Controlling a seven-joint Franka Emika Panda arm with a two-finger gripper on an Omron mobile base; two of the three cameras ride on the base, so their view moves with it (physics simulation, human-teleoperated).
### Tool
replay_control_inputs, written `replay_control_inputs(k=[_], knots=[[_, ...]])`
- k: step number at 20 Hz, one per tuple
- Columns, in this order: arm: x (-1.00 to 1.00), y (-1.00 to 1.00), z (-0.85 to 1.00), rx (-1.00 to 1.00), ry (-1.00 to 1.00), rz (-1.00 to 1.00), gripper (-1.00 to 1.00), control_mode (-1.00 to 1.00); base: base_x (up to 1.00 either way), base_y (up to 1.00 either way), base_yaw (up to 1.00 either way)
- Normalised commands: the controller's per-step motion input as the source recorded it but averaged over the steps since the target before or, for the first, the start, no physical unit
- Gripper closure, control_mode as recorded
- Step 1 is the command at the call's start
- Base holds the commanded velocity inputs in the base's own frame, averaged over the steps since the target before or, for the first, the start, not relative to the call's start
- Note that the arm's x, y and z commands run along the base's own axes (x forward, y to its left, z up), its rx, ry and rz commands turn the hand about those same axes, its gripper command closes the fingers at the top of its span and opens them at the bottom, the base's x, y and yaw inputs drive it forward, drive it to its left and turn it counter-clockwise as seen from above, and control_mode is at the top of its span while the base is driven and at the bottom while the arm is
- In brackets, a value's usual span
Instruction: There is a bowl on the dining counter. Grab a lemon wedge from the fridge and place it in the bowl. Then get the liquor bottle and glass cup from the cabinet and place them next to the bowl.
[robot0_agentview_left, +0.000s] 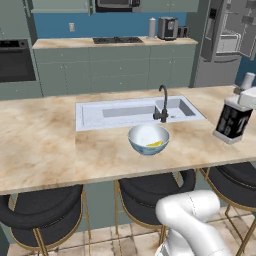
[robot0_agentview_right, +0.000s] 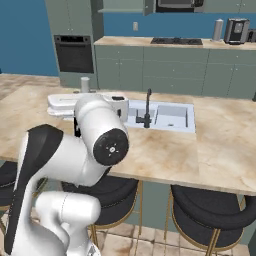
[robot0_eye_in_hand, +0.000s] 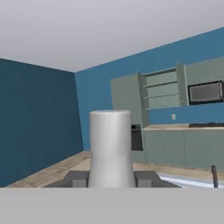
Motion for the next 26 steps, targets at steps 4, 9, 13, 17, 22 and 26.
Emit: replay_control_inputs(k=[4, 9, 13, 17, 22, 26], knots=[[0.31, -0.60, -0.28, 0.00, 0.00, 0.20, 1.00, -1.00, 0.00, 0.00, 0.00], [0.50, -0.28, -0.43, -0.02, 0.00, 0.17, 1.00, -1.00, 0.00, 0.00, 0.00], [0.55, -0.16, -0.55, -0.02, 0.00, 0.18, 1.00, -1.00, 0.00, 0.00, 0.00], [0.50, -0.15, -0.67, -0.01, 0.00, 0.18, 1.00, -1.00, 0.00, 0.00, 0.00], [0.59, -0.08, -0.63, 0.00, 0.00, 0.18, 1.00, -1.00, 0.00, 0.00, 0.00], [0.65, -0.05, -0.50, 0.00, 0.00, 0.19, 1.00, -1.00, 0.00, 0.00, 0.00]])
